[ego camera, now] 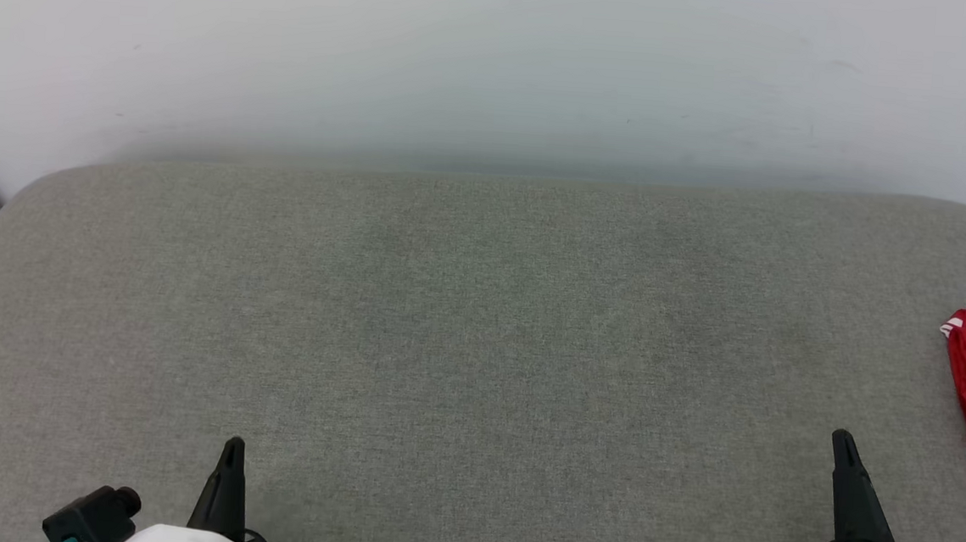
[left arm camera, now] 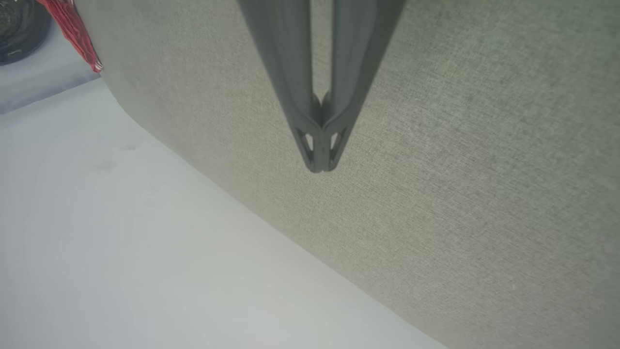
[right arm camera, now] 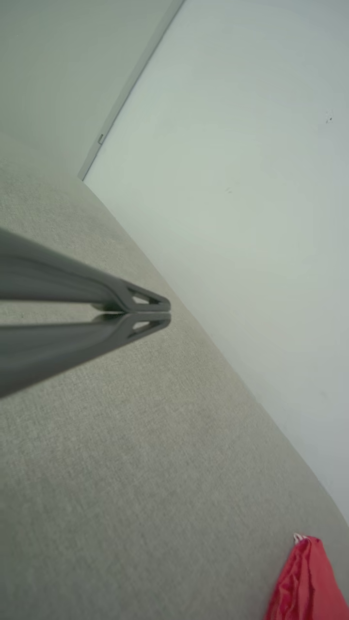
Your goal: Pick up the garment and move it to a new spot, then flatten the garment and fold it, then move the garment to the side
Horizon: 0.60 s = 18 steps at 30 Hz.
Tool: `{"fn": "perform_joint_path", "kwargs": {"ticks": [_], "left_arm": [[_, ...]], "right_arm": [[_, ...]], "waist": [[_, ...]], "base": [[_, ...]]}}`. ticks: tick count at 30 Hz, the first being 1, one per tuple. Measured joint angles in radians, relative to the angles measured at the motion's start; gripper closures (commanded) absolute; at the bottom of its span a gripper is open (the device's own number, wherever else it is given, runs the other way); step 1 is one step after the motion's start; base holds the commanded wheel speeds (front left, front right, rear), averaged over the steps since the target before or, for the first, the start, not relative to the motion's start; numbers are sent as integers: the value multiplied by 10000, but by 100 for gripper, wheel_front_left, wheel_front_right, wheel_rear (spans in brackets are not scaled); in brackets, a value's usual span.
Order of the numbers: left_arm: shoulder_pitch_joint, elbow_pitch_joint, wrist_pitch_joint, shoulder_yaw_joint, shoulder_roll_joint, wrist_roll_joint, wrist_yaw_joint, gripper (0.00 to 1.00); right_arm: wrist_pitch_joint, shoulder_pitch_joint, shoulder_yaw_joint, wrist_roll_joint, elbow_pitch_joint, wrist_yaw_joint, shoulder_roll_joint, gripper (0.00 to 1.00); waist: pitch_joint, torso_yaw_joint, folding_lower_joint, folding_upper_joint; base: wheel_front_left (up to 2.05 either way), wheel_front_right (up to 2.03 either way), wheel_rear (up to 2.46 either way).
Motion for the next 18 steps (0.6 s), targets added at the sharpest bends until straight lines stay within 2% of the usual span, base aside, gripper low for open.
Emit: {"fn": "perform_joint_path", "kwargs": {"ticks": [2,5,18], "left_arm": [[-86,25,75,13,6,-305,-17,100],[-292,132,276,73,33,-1325,-155,100],[-636,364,637,232,46,-3032,-357,100]], "right_arm": [[65,-58,-4,297,50,-2,-8,100],[278,-246,-31,1202,198,-2,-27,100],[667,-595,-86,2759,426,-2,-48,100]], "waist": [[2,-5,0,0],[9,-20,0,0],[23,-49,0,0]], "base": [[0,0,0],[0,0,0],[0,0,0]]}}
